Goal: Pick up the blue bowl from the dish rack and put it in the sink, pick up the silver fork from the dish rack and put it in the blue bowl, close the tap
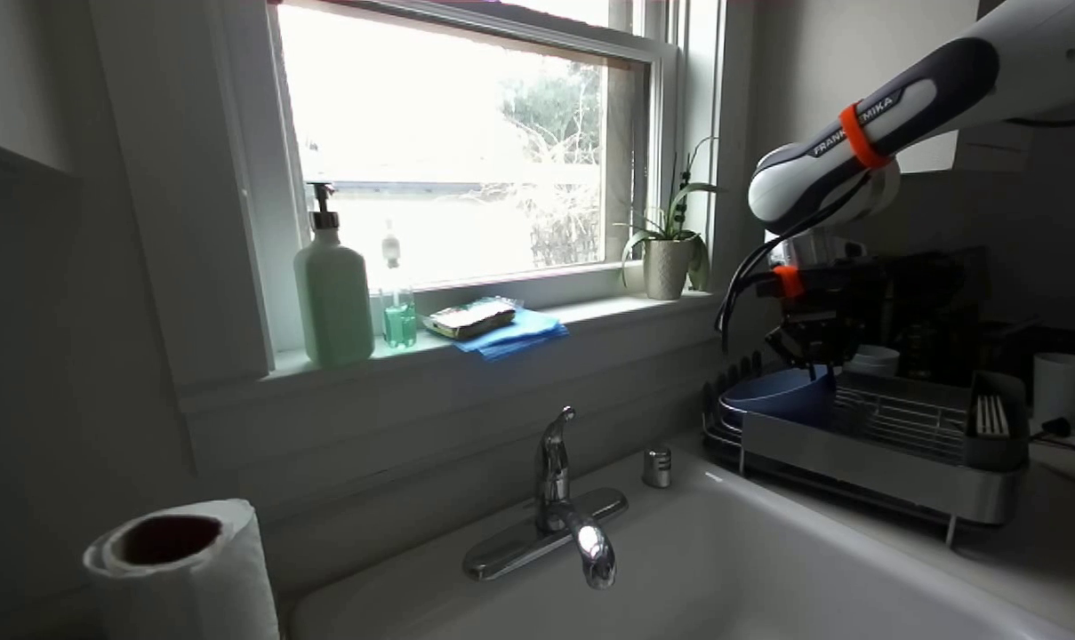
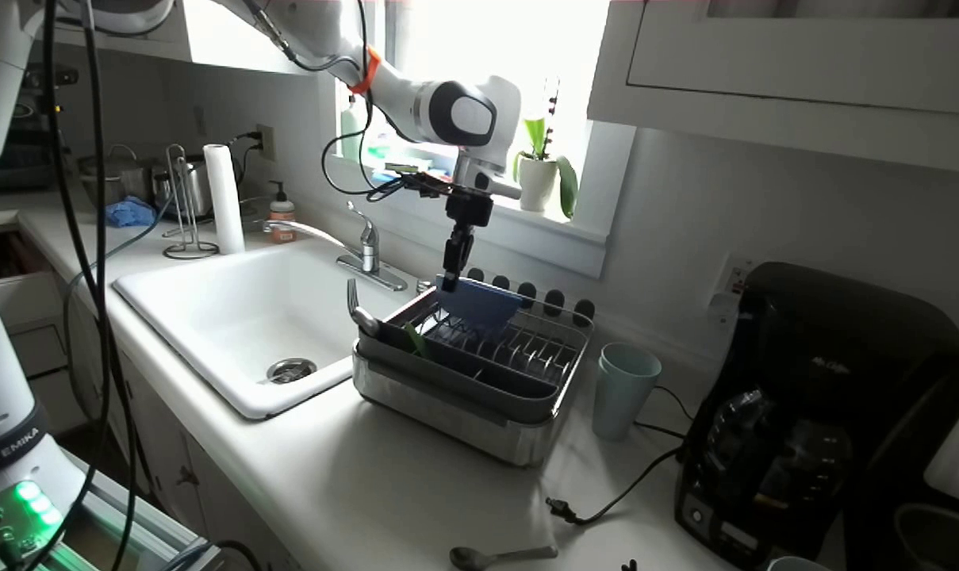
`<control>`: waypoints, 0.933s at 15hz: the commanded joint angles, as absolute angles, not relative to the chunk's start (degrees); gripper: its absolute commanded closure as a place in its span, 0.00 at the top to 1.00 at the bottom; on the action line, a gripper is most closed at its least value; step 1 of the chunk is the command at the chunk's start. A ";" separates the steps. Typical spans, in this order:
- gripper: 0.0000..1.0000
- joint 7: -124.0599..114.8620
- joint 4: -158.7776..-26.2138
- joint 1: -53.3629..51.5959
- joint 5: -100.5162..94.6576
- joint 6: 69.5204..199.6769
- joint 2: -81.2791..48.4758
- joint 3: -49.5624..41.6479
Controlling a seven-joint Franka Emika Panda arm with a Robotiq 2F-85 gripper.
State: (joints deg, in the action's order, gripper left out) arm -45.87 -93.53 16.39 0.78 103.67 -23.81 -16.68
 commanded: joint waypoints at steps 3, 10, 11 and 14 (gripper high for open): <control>0.02 -44.26 -88.90 16.50 1.28 100.97 -24.60 -17.32; 0.02 -39.49 -90.03 16.17 -0.03 100.39 -20.97 -17.54; 0.02 -38.84 -90.18 15.93 -0.92 100.33 -20.45 -17.66; 0.02 -38.26 -90.22 15.02 -5.04 99.21 -19.32 -18.16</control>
